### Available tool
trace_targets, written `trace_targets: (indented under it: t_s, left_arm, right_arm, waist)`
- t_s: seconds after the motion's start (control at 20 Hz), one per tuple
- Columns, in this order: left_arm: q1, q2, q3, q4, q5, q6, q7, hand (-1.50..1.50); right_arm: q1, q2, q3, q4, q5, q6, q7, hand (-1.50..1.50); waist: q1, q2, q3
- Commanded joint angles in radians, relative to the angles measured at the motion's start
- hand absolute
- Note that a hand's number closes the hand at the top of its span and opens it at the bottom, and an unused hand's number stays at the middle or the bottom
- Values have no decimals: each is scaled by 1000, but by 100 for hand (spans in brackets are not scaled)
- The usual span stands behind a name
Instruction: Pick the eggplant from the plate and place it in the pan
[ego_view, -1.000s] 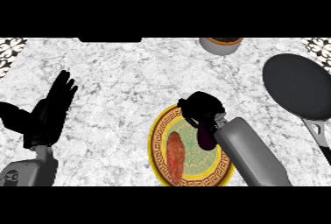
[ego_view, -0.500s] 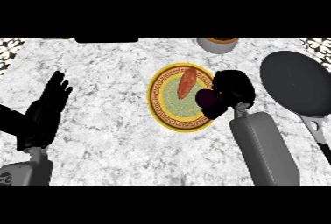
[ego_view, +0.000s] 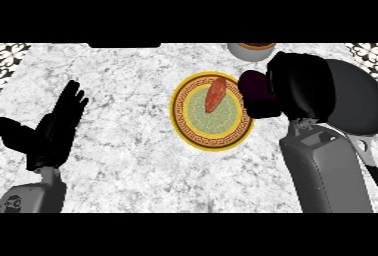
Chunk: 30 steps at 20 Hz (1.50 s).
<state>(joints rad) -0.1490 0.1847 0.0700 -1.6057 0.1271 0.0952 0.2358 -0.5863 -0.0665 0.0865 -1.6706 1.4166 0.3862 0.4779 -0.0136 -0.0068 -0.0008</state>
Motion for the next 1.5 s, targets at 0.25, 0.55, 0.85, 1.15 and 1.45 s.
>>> trace_targets:
  t_s: [0.25, 0.55, 0.85, 1.15, 1.45]
  left_arm:
    - [25, 2, 8, -2, 2, -34, -19, 0]
    - [-41, 3, 18, 6, -5, -11, 32, 0]
    - [-15, 2, 37, -20, 28, -31, 38, 0]
    - [-17, -8, 21, 30, -21, -29, -30, 0]
    - [-29, -20, 4, 8, -20, -26, 15, 0]
  right_arm:
    - [-74, -95, -215, 3, -75, -32, 2, 150]
    - [-62, -215, -387, 98, -184, -142, -107, 150]
    - [-21, -375, -557, 288, -301, -275, -302, 150]
    - [-34, -481, -630, 603, -371, -433, -508, 150]
    - [-153, -475, -618, 981, -375, -617, -659, 150]
  waist:
    - [19, 7, 1]
    - [15, 8, 1]
    - [17, 10, 2]
    - [21, 12, 1]
    - [44, 17, 3]
